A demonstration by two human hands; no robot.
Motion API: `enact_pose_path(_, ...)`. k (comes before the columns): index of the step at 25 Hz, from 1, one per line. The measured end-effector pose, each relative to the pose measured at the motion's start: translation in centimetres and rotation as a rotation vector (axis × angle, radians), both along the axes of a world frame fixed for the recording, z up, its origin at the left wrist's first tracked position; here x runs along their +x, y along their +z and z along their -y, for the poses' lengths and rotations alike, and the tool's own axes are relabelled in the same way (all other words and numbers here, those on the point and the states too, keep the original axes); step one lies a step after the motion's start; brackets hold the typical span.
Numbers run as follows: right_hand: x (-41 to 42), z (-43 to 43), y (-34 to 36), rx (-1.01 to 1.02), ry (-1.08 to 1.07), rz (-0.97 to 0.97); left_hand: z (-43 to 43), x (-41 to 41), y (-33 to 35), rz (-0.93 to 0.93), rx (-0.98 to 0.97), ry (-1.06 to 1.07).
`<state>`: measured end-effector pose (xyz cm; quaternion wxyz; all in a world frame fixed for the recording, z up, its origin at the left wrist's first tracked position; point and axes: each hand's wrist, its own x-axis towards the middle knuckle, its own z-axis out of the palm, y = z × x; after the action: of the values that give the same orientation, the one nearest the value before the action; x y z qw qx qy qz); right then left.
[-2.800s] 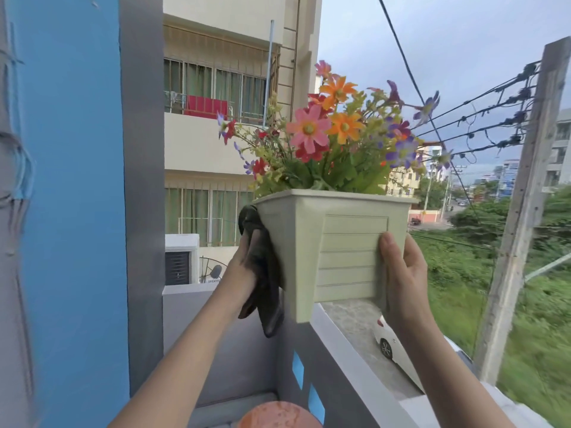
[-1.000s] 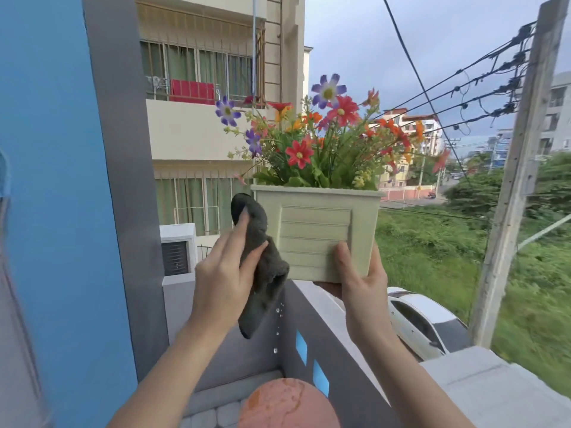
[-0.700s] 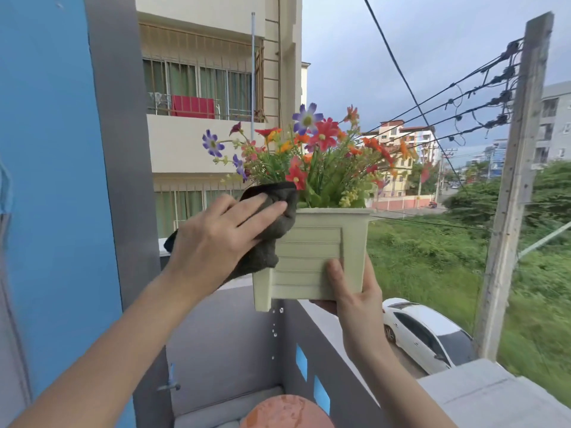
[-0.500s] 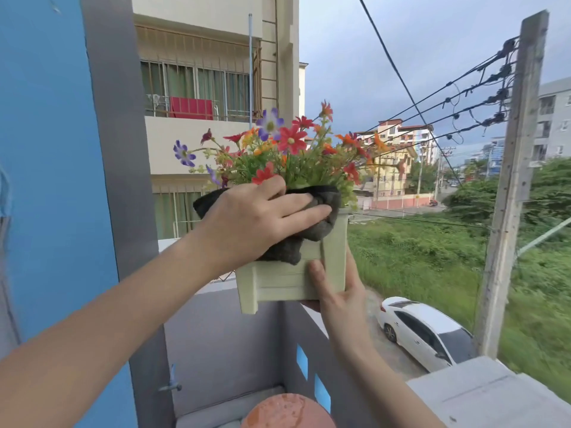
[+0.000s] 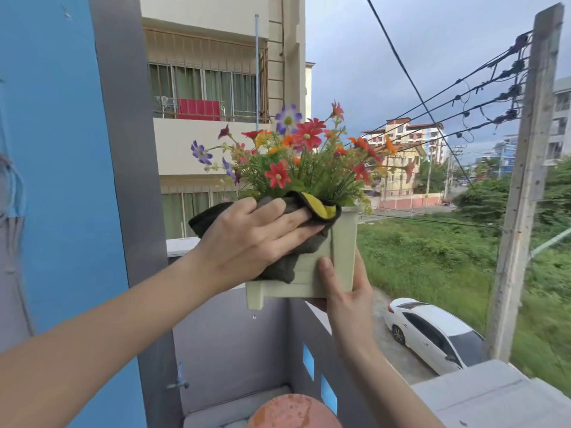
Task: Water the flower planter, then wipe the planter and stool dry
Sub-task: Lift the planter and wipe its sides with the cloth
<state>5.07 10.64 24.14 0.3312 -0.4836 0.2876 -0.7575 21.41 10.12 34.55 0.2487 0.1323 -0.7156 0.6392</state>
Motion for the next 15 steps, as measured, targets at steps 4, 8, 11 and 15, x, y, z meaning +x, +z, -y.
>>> enact_pose_path(4,-0.6,-0.5,0.1,0.0,0.039,0.058,-0.4,0.8,0.4,0.039,0.006,0.02)
enact_pose_path(8,-2.3,-0.9,0.9,0.005,0.006,0.077,-0.3,4.8,-1.0,0.007,0.044,0.049)
enact_pose_path(11,-2.1,-1.0,1.4,-0.013,0.01,0.073,-0.3,3.1,-2.6,-0.026,0.05,0.038)
enact_pose_path(15,-1.3,-1.4,1.8,-0.026,0.006,0.085,-0.3,1.4,-4.3,-0.348,0.143,0.018)
